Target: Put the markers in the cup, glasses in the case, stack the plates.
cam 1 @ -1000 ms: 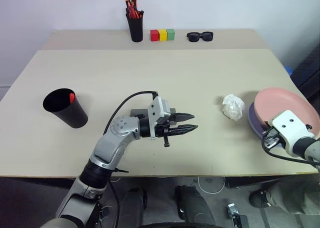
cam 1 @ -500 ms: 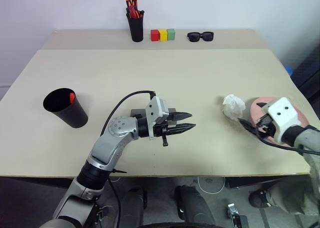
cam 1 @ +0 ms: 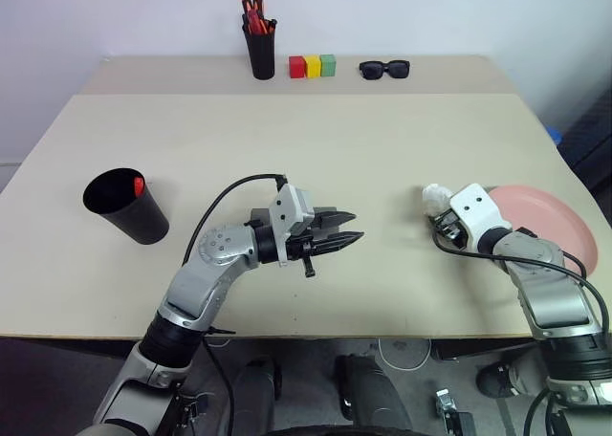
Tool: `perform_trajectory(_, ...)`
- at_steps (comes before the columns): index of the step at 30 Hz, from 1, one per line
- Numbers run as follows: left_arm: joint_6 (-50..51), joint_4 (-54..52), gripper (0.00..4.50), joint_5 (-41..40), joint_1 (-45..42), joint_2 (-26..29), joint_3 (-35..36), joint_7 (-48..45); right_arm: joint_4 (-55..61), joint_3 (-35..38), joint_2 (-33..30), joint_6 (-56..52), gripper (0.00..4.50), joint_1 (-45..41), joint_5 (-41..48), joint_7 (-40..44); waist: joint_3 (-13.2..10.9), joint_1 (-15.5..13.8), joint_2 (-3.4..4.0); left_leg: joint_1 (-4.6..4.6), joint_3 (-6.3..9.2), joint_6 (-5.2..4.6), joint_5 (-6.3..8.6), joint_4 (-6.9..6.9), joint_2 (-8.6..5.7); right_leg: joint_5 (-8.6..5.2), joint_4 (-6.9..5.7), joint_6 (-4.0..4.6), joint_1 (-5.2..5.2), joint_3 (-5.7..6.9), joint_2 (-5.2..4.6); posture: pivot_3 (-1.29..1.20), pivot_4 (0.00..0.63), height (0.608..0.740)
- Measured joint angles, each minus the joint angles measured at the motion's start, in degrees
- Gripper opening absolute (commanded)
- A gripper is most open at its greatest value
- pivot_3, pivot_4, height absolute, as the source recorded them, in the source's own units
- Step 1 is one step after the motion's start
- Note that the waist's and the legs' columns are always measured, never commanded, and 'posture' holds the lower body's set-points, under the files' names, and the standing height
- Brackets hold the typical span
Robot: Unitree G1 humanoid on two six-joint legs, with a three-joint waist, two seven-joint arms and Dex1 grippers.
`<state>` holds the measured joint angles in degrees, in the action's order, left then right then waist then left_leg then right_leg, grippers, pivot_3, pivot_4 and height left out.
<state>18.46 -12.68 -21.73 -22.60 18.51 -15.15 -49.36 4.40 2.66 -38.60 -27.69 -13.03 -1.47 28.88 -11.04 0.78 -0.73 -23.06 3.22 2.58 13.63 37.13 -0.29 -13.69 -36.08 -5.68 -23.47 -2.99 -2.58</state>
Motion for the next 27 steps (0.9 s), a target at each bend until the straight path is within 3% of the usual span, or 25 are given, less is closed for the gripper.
perform_trajectory(2,0.01,-0.31,1.48,0.0,0.07,0.0,0.14,0.17,0.16,-0.04,0.0,-0.02,0.08,0.01,-0.14,-0.16,0.0,0.02,0.0,0.0,0.0,0.0,0.0,0.0,0.0,0.0,0.0,0.0,0.0,0.0,0.0,0.0,0.15,0.74)
perform_trajectory(9,0.01,-0.5,1.48,-0.01,0.06,-0.37,0.12,0.27,6.84,2.18,-1.72,-1.42,0.03,1.56,-0.48,-0.37,0.0,-0.07,0.0,-0.02,0.0,0.0,0.0,0.01,0.0,0.0,0.01,-0.01,0.0,0.0,-0.01,0.0,0.15,0.74)
perform_trajectory(18,-0.64,1.83,1.48,0.09,-0.28,-0.61,0.3,-0.78,14.24,20.6,-11.25,-8.89,0.03,13.16,2.33,4.16,0.0,-0.17,-0.01,-0.03,0.02,-0.01,0.01,0.02,-0.01,-0.03,0.04,-0.01,0.02,0.01,-0.01,0.0,0.15,0.74)
perform_trajectory(21,-1.53,3.51,1.48,0.42,-0.69,-1.28,0.29,-0.73,13.49,20.96,-11.56,-9.54,1.26,16.29,2.81,5.68,0.0,0.36,0.01,0.03,-0.08,-0.01,0.01,0.02,0.01,-0.02,0.02,0.0,0.01,-0.03,-0.01,0.0,0.15,0.74)
perform_trajectory(27,-2.01,3.77,1.48,1.4,-1.36,-0.69,0.86,-0.14,13.25,20.57,-11.61,-9.72,4.24,15.75,3.47,6.6,0.01,0.13,0.03,0.01,-0.07,-0.01,0.01,0.02,0.01,-0.08,0.02,-0.11,0.01,-0.03,0.0,0.0,0.15,0.74)
